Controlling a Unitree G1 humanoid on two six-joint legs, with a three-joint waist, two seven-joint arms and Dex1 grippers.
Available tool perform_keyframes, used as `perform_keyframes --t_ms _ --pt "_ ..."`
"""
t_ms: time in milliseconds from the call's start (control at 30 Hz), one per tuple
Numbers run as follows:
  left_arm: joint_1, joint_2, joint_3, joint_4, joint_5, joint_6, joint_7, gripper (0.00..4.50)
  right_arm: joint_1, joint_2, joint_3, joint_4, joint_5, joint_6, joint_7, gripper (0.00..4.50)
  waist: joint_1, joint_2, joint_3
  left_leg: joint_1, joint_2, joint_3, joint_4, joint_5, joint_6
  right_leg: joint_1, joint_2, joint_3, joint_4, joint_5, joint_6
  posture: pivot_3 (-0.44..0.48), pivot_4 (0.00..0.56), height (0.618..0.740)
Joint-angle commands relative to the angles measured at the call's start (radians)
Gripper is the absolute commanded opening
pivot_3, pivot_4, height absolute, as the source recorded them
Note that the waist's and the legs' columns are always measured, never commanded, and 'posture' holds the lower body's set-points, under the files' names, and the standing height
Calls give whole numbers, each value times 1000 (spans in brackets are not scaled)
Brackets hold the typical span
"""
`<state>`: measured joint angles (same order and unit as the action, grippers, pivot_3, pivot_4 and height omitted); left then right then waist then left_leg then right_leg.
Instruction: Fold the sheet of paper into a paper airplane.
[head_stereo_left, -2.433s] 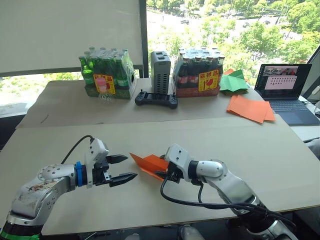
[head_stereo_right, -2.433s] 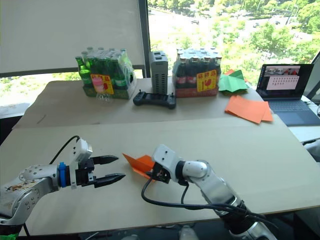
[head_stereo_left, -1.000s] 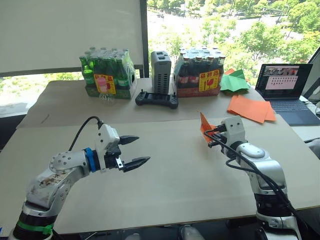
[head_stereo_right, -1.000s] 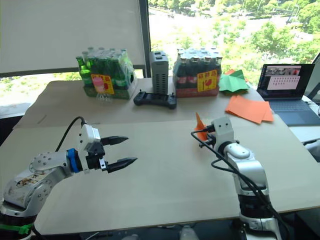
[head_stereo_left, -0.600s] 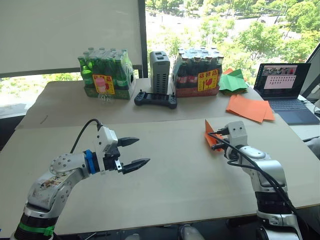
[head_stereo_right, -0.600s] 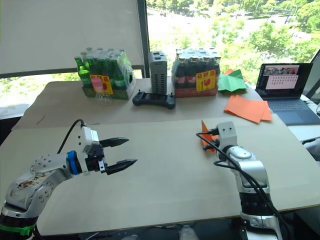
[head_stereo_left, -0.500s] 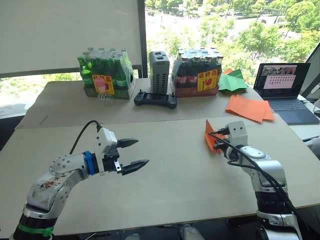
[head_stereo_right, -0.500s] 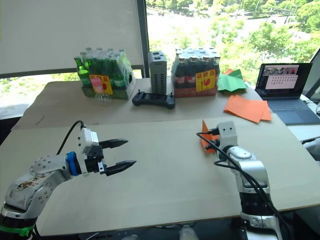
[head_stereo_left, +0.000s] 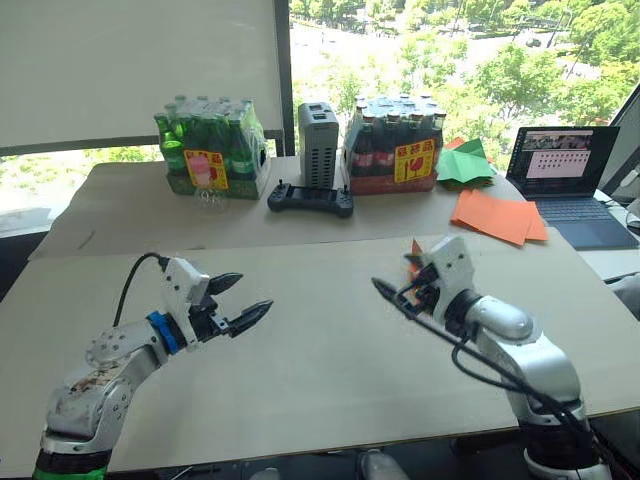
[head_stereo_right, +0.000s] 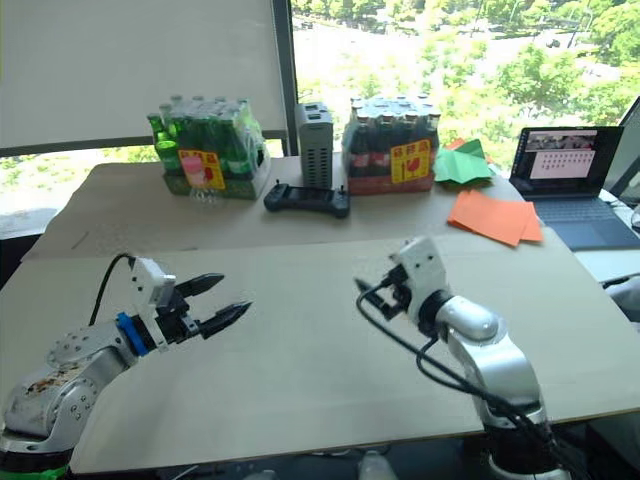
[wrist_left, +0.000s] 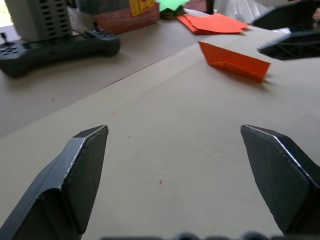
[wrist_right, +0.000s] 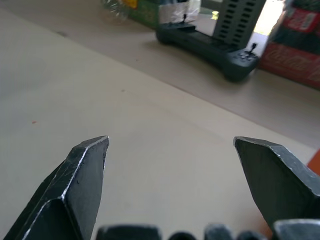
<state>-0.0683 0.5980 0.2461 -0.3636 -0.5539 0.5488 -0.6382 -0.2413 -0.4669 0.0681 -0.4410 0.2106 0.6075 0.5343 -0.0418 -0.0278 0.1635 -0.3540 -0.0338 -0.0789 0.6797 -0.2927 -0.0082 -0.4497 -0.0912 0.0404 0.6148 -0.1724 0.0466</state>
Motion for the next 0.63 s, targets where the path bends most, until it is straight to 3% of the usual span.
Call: perform_keyframes --t_ms 33,633 --pt "20 -13 64 17 16 -44 39 4500 36 -2 17 -15 1 -95 35 4468 2 0 0 0 0 0 0 0 0 1 0 0 -1 0 0 0 150 723" --pt "51 -27 46 21 43 -97 21 4500 65 2 24 40 5 -145 44 4468 8 0 0 6 0 -1 0 0 0 9 0 -1 -4 0 1 0 150 723"
